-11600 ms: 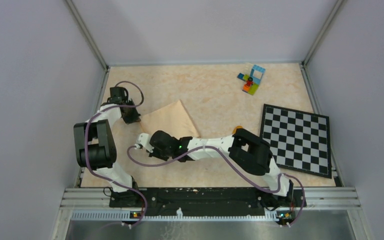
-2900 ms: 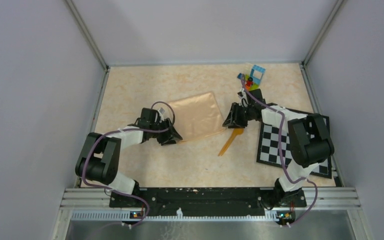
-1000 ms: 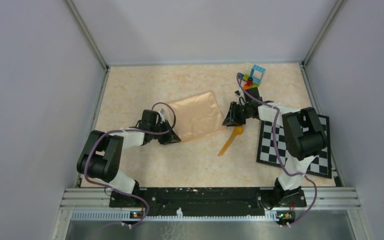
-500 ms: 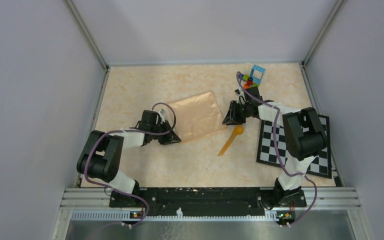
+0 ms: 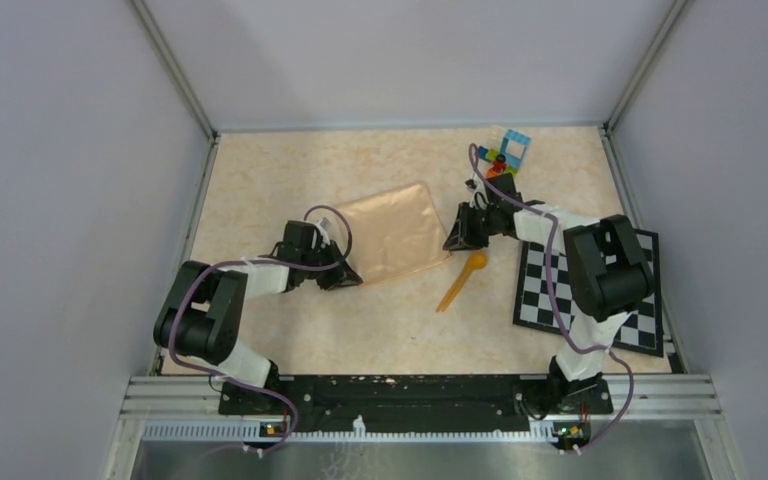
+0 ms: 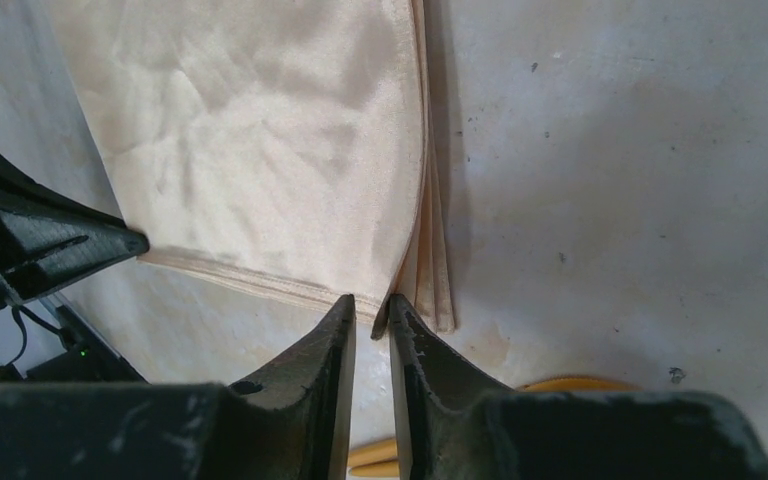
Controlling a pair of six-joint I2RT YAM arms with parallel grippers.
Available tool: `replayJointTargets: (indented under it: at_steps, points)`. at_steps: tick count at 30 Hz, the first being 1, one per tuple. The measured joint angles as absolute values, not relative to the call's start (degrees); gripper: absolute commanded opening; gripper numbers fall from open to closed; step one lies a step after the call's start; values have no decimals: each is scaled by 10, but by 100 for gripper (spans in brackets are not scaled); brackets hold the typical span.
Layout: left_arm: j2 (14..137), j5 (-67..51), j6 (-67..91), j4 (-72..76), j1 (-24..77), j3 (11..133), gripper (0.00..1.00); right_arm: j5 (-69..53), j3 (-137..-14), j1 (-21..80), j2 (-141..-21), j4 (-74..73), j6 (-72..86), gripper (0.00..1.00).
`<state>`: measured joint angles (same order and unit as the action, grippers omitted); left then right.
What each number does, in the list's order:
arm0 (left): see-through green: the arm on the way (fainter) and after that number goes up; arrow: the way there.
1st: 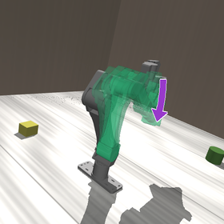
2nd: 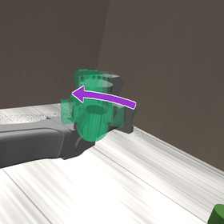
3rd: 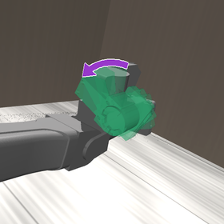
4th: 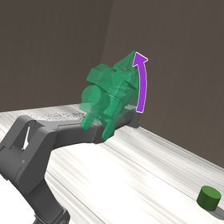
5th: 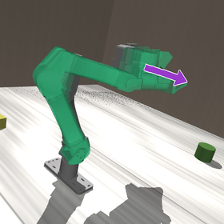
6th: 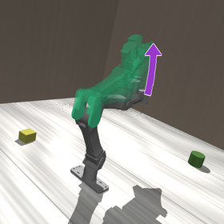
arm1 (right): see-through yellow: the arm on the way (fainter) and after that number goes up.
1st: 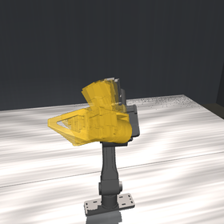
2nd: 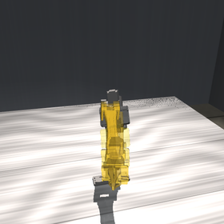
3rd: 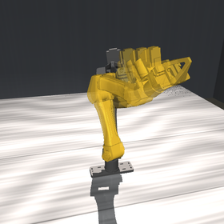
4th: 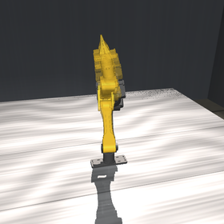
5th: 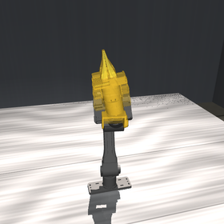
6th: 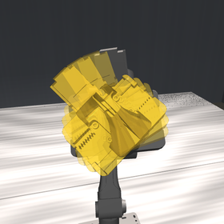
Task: Fold the napkin into a case and place the utensils inside
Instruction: Pick up the top corner of the square-folded napkin from the center of the board.
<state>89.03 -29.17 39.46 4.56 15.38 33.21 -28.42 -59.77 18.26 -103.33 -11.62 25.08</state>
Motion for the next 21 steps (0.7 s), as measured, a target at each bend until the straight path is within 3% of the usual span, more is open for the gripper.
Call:
replayJointTargets:
  at_steps: [9, 12, 21]
  points:
    - [890, -292, 396, 48, 154, 331, 15, -286, -597, 184, -1032, -116, 251, 10]
    - [890, -294, 397, 52, 154, 328, 18, -286, -598, 184, -1030, -116, 250, 3]
    - [890, -304, 399, 62, 154, 323, 23, -274, -605, 202, -1016, -132, 242, 0]
